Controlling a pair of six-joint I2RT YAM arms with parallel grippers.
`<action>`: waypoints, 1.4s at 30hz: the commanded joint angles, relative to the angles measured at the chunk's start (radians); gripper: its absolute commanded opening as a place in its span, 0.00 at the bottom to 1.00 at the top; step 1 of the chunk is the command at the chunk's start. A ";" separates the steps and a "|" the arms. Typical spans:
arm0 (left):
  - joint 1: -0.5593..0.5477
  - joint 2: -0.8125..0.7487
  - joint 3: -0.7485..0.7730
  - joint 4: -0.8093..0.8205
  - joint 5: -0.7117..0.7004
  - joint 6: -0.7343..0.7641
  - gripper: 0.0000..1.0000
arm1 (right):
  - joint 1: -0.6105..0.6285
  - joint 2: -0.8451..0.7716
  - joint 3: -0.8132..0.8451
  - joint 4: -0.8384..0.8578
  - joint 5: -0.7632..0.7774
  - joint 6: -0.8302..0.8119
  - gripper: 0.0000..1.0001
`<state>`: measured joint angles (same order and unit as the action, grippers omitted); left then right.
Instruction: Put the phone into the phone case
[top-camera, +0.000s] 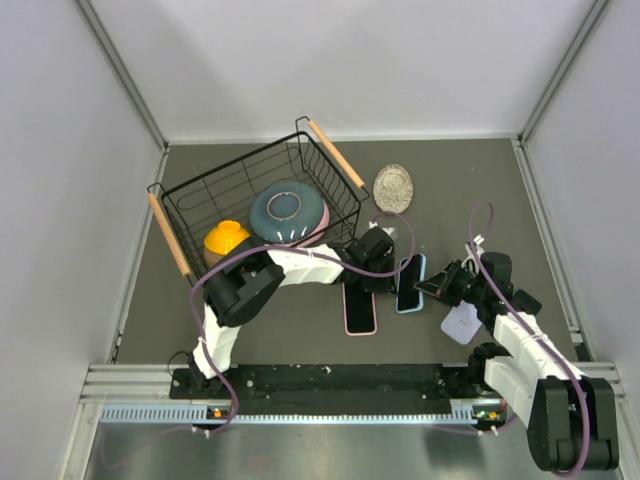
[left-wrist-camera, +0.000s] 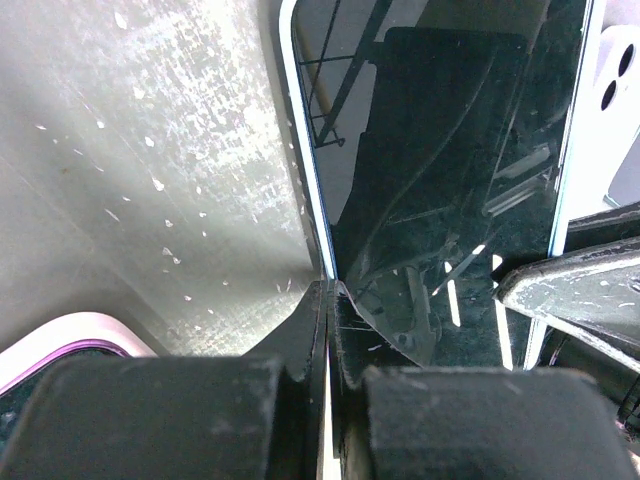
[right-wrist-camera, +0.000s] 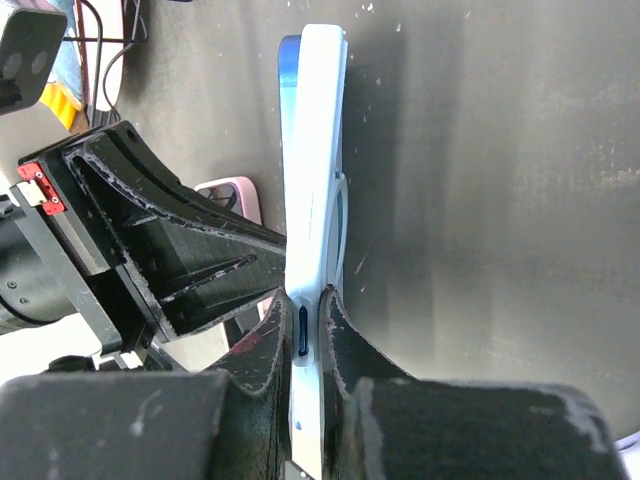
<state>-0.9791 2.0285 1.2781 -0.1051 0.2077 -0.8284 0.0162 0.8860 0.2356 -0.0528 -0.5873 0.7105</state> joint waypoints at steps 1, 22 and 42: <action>-0.016 -0.014 -0.023 0.012 -0.013 0.000 0.00 | 0.011 0.011 0.018 0.007 -0.003 -0.014 0.00; -0.016 -0.106 0.007 -0.041 0.007 0.060 0.22 | 0.010 0.027 0.106 -0.074 0.009 -0.051 0.00; 0.053 -0.680 -0.249 -0.021 0.148 0.155 0.79 | 0.011 -0.357 0.054 0.477 -0.385 0.400 0.00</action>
<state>-0.9516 1.4197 1.0828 -0.2230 0.2672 -0.6838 0.0238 0.5842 0.3069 0.1074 -0.8593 0.9360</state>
